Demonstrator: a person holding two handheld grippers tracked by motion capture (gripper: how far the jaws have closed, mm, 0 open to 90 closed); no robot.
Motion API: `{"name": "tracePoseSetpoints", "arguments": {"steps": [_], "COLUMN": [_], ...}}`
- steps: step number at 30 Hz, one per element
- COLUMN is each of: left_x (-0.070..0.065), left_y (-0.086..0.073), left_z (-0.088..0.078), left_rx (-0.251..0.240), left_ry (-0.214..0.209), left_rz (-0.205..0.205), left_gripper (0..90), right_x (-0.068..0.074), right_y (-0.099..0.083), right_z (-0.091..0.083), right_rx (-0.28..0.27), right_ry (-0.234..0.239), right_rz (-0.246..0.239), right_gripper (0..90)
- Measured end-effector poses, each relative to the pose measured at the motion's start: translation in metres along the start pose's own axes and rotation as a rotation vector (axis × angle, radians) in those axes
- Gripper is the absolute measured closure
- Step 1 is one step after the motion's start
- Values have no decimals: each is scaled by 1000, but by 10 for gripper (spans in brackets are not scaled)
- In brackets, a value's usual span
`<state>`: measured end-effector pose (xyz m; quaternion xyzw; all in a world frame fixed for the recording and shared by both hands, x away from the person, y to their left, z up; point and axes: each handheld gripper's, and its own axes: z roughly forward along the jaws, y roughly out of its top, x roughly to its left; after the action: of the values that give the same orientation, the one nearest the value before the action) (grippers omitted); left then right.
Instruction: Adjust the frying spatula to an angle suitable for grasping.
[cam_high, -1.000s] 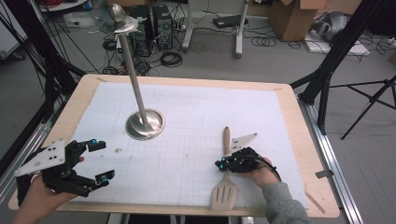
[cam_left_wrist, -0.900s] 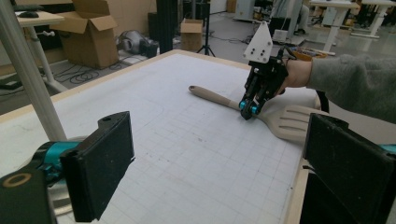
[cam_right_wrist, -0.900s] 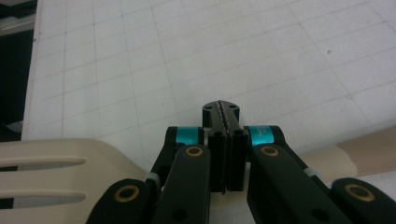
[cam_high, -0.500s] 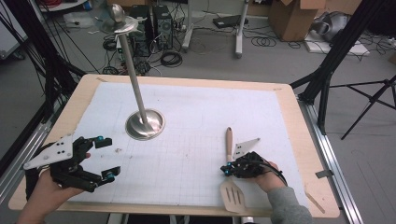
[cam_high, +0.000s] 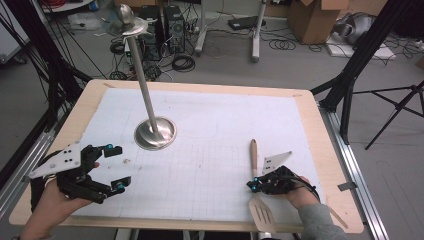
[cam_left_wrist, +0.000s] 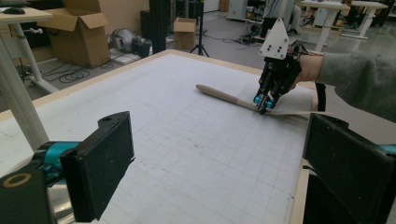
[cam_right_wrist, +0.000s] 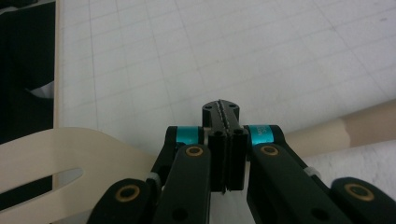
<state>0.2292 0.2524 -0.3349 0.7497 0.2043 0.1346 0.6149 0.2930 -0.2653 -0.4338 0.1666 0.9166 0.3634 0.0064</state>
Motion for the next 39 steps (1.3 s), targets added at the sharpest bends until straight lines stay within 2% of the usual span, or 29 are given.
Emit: {"name": "tracePoseSetpoints", "arguments": {"steps": [5, 9, 12, 14, 16, 23, 26, 29, 31, 35, 37, 39], "left_x": [0, 1, 1, 1, 1, -1, -1, -1, -2, -4, -5, -6], "left_y": [0, 0, 0, -1, -1, -5, -6, -8, -9, -10, -10, -11], "left_z": [-1, 0, 0, 0, 0, 1, -3, -7, -9, -14, -17, -19], "left_rx": [-3, -1, 2, 4, 6, 30, 26, 22, 23, 27, 26, 26], "left_ry": [2, 1, 4, 5, 8, 15, 21, 32, 38, 50, 57, 65], "left_rz": [0, 1, 3, -2, -1, 0, -6, -9, -14, -11, -12, -15], "left_gripper": [91, 91, 91, 91, 92, 91, 91, 92, 91, 91, 91, 91], "right_x": [-3, -6, -15, -22, -29, -47, -54, -58, -60, -60, -59, -56], "right_y": [-13, -16, -17, -19, -23, -30, -33, -34, -33, -22, -13, -3], "right_z": [-11, -13, -22, -29, -33, -33, -30, -27, -22, -15, -12, -5], "right_rx": [-8, -31, -146, -202, -225, -220, -184, -156, -118, -113, -134, -105], "right_ry": [14, 26, -13, -37, -70, -125, -160, -174, -178, -168, -159, -177], "right_rz": [15, 37, 71, 104, 137, 182, 201, 220, 217, 182, 163, 137], "right_gripper": [900, 900, 900, 900, 900, 900, 900, 900, 900, 900, 900, 900]}}
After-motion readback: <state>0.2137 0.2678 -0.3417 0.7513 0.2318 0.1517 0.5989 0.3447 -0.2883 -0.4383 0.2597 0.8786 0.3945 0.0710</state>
